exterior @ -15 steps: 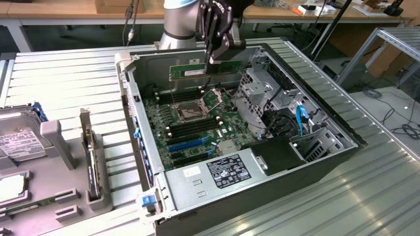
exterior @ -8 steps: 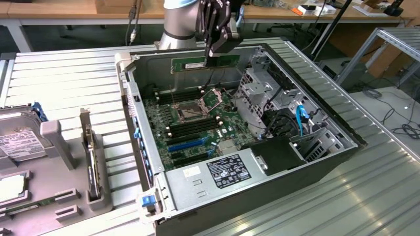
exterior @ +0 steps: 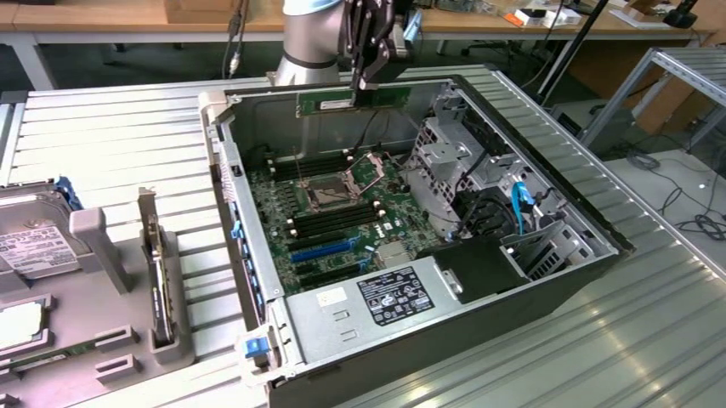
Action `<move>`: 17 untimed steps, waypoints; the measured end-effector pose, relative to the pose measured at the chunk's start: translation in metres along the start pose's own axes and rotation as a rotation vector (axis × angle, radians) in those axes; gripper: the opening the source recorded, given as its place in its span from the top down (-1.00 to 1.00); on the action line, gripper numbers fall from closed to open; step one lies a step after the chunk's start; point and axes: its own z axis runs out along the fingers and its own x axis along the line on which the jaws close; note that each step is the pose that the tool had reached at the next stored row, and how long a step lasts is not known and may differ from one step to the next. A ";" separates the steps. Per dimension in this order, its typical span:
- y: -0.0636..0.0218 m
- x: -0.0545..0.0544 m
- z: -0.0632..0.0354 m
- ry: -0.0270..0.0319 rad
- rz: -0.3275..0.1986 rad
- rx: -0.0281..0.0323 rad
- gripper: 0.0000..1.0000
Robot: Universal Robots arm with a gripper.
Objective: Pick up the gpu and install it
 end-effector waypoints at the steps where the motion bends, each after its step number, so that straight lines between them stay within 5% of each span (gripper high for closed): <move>1: -0.0002 0.000 0.0006 -0.0001 0.000 0.0001 0.72; 9: -0.0021 -0.002 0.0112 0.0000 0.000 0.0000 0.72; 17: -0.0028 -0.003 0.0326 -0.0001 0.000 0.0000 0.72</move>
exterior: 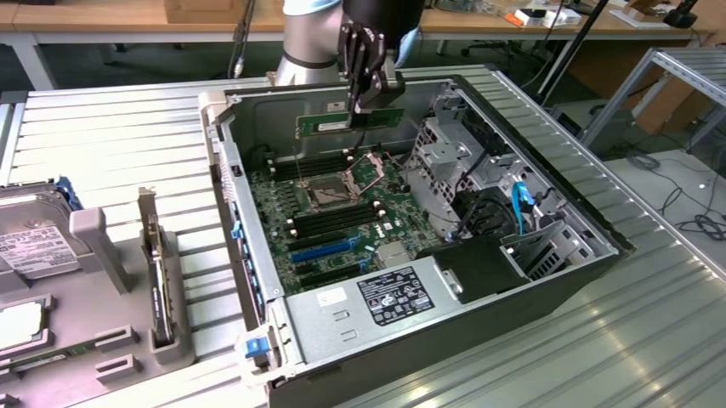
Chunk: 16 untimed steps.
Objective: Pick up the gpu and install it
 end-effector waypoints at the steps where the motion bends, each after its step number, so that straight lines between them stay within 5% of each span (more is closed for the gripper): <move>1: 0.0001 -0.002 0.0006 0.0001 0.000 0.0000 0.72; 16: -0.0003 -0.005 0.0235 0.0002 0.000 0.0006 0.72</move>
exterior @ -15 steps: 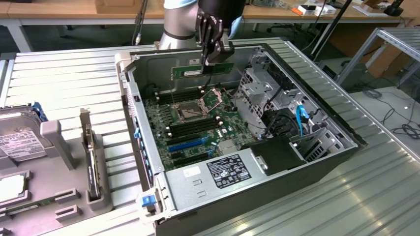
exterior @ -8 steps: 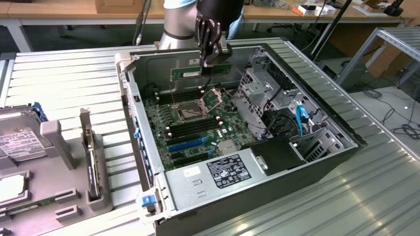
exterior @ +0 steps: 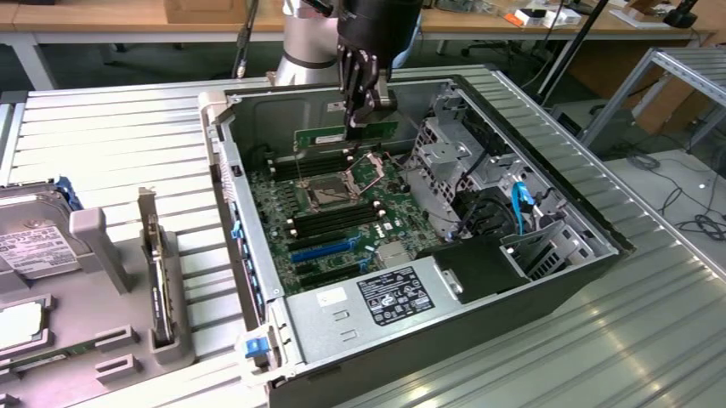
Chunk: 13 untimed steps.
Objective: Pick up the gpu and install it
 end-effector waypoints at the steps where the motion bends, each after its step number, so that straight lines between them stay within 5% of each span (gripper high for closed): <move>1: 0.0000 0.000 0.0000 0.0000 0.000 0.0001 0.72; 13: 0.0000 0.000 0.0001 -0.0002 -0.001 0.0001 0.72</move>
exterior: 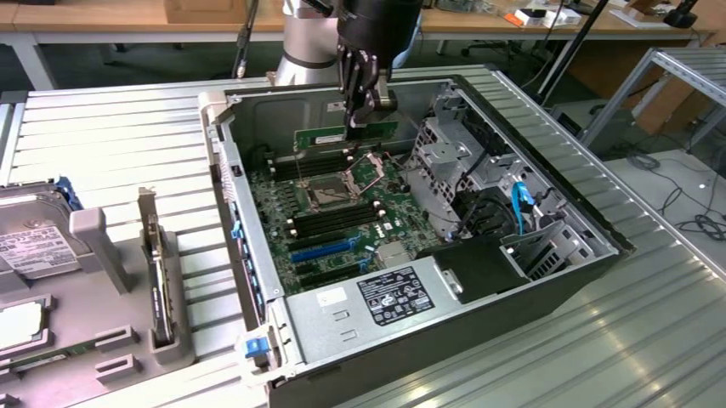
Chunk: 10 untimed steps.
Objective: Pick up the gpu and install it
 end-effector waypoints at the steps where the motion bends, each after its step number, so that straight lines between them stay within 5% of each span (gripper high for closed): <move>1: 0.0000 0.000 0.0000 0.0001 -0.002 0.0000 0.72; 10: -0.0014 0.000 0.0014 0.0017 -0.022 -0.0008 0.72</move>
